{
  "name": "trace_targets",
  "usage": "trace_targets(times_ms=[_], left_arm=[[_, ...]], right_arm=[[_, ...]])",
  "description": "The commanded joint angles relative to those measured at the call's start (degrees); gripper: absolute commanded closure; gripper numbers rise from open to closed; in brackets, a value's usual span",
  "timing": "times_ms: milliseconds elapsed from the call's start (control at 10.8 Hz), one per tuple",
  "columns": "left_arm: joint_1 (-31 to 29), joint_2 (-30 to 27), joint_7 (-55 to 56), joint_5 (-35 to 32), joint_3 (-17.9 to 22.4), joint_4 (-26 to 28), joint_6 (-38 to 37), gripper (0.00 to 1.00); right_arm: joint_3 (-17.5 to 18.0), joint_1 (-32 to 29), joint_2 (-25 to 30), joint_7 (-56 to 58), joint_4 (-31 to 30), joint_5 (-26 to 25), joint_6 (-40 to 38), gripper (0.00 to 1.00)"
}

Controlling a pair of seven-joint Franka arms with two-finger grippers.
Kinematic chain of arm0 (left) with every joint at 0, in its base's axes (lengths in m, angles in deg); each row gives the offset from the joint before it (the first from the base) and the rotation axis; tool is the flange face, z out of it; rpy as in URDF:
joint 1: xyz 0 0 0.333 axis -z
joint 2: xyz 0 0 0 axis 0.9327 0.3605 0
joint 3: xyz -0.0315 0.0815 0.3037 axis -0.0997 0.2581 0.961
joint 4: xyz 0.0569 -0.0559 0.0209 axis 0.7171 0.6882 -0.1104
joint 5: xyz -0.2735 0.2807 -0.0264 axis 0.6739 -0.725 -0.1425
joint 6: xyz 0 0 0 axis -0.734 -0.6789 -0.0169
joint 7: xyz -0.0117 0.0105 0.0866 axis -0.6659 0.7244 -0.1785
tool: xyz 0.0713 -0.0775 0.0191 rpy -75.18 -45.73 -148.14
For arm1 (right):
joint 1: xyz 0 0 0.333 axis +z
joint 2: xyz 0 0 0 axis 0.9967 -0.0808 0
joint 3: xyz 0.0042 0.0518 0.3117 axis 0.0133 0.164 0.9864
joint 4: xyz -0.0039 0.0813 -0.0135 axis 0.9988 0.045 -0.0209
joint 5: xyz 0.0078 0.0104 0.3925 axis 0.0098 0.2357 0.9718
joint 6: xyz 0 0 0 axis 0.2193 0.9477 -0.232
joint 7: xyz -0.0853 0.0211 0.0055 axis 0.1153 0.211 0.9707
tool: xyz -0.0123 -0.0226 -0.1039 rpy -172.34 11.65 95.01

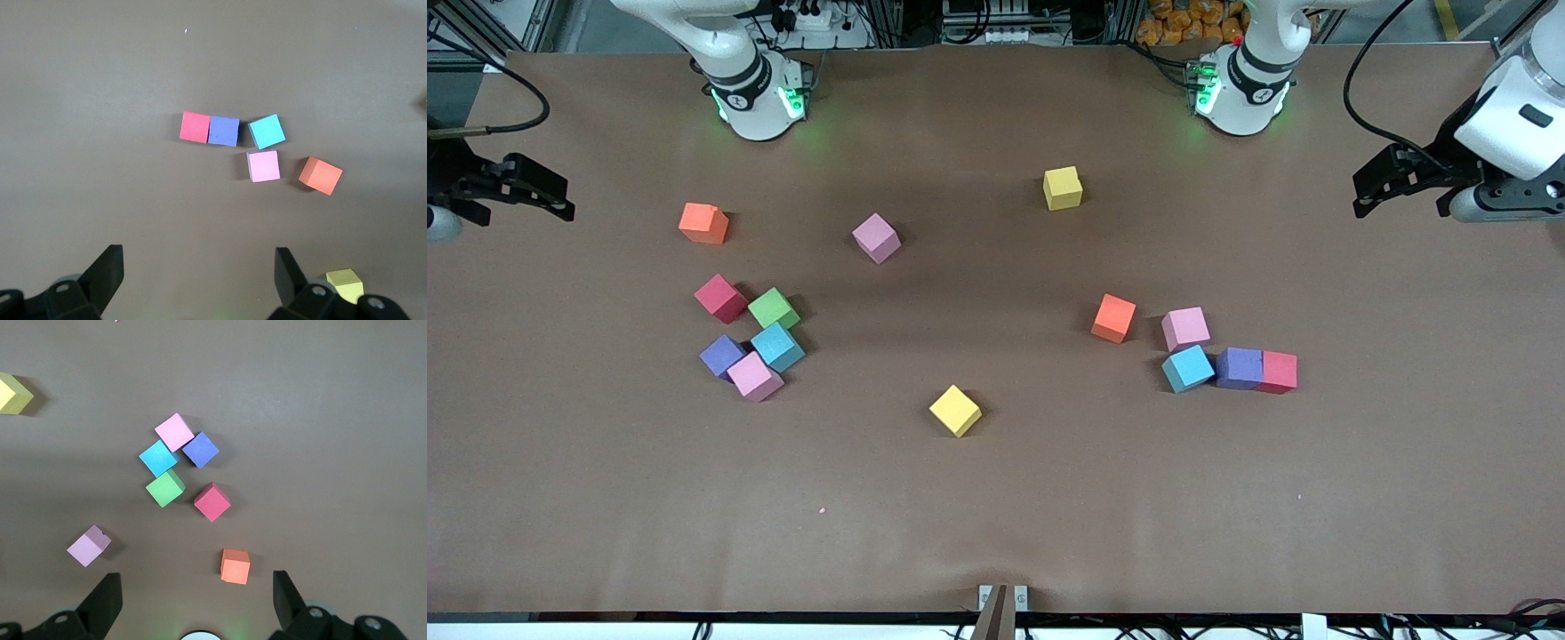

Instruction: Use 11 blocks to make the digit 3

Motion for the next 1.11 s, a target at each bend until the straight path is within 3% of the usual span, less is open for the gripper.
trace_targets(times_ms=[0, 464, 1022], left_arm=[[0.22, 0.19, -0.84, -0.03, 0.27, -1.24, -1.31, 0.00], [1.79, 0.10, 0.11, 0.59, -0.78, -0.19, -2.97, 0.00], [4.43, 0.10, 2.40, 0.68, -7.20, 6.84, -2.89, 0.00]], right_arm=[[-0.33, 0.07, 0.60, 0.45, -1.04, -0.11, 0.01, 0.00], [-0.33, -0.37, 1.12, 1.32, -0.95, 1.03, -0.25, 0.00], [-0.42, -1.86, 1.21, 1.59, -1.13, 3.50, -0.60, 0.00]])
